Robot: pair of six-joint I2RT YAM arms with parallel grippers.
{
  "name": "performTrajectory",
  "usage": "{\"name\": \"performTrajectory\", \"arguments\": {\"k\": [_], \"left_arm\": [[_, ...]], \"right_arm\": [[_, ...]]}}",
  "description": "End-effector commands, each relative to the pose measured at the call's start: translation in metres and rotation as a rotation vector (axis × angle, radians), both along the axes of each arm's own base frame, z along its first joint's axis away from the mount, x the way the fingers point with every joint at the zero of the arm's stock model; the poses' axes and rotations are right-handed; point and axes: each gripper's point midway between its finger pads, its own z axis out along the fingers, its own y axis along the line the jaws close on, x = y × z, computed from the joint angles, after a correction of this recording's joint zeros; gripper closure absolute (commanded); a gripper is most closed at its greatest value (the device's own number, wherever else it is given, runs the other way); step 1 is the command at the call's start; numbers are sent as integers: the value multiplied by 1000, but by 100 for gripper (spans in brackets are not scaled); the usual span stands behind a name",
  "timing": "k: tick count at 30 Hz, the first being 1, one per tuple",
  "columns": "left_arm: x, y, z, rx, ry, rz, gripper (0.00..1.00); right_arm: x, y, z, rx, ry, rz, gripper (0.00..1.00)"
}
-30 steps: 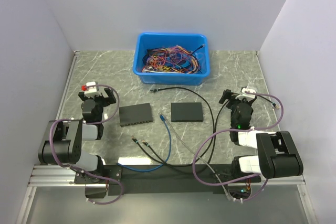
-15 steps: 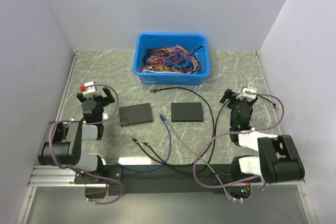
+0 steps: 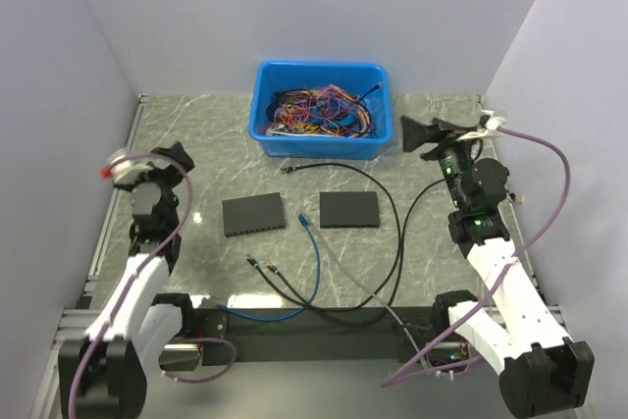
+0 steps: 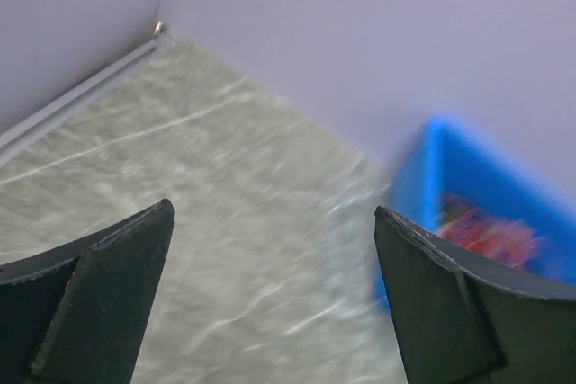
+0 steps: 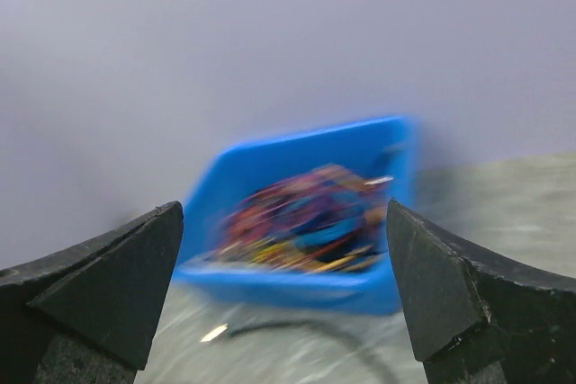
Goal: Insert the plug into the switch port
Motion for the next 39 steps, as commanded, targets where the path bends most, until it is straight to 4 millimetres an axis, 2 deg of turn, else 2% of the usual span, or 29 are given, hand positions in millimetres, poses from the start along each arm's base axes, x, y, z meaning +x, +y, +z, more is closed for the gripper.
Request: {"name": "performTrajectory", "arguments": {"k": [1, 2, 3, 4, 5, 6, 7, 8, 9, 10, 13, 14, 15, 16, 17, 18, 19, 20, 21, 22, 23, 24, 25, 27, 30, 33, 34, 35, 39], "left_arm": [[-23, 13, 11, -327, -154, 131, 0], [-27, 20, 2, -432, -161, 191, 1], [-23, 3, 16, -412, -199, 76, 1], [-21, -5, 16, -356, -192, 13, 7], [-18, -15, 20, -329, -180, -41, 1], [-16, -19, 4, -345, -98, -48, 1], [-11, -20, 20, -339, -102, -60, 1], [-9, -23, 22, -326, -80, -72, 1], [-8, -22, 25, -295, -61, -75, 1], [-8, -21, 30, -293, -46, -67, 1], [-16, -13, 31, -351, -64, -1, 1], [-19, -11, 32, -367, -78, 8, 1], [-23, -12, 36, -399, -101, 6, 1], [-24, -12, 41, -414, -106, 7, 1], [-27, -10, 29, -425, -45, 37, 4], [-27, -11, 29, -430, -19, 36, 4], [-25, -12, 49, -410, -27, 22, 4], [-29, -14, 38, -392, 64, 26, 3], [-26, -14, 35, -359, 115, 26, 2], [-25, -14, 55, -342, 114, 20, 2], [-27, -17, 43, -323, 206, 7, 2], [-29, -20, 45, -311, 239, -8, 1], [-29, -22, 68, -296, 223, -27, 1], [-35, -27, 81, -242, 270, -74, 1], [-44, -26, 93, -151, 290, -100, 1], [-52, -14, 87, -90, 295, -47, 1], [-53, -10, 74, -77, 314, -30, 1], [-55, -8, 70, -61, 322, -24, 1], [-56, -9, 37, -35, 390, -40, 1]], "right_arm": [[-31, 73, -10, 91, 67, 442, 0], [-35, 83, -15, 151, 92, 504, 0], [-41, 91, -16, 263, 132, 572, 0], [-50, 100, -16, 271, 94, 654, 0], [-60, 114, -27, 273, 118, 774, 0], [-69, 121, -28, 363, 159, 850, 0], [-74, 123, -28, 385, 147, 899, 0], [-69, 126, -41, 423, 187, 924, 0], [-80, 131, -41, 464, 208, 1007, 0], [-90, 132, -29, 443, 116, 1064, 0], [-70, 141, -55, 483, 269, 1053, 0], [-69, 141, -50, 445, 255, 1013, 0], [-69, 152, -59, 282, 206, 968, 0], [-44, 148, -79, 254, 345, 759, 0], [-54, 154, -68, 140, 300, 703, 0], [-73, 181, -73, -55, 254, 696, 0], [-79, 188, -73, -136, 284, 653, 0], [-67, 184, -81, -194, 311, 527, 0], [-70, 190, -87, -276, 320, 514, 0], [-88, 211, -86, -336, 338, 555, 0], [-79, 209, -107, -411, 398, 462, 0], [-83, 217, -115, -460, 422, 452, 1], [-90, 230, -132, -533, 482, 454, 3], [-98, 242, -152, -586, 564, 458, 14], [-123, 284, -178, -653, 596, 569, 23], [-145, 318, -201, -688, 613, 656, 33], [-147, 329, -197, -688, 608, 669, 35], [-149, 337, -213, -724, 633, 675, 39], [-168, 369, -227, -818, 625, 725, 46]]}}
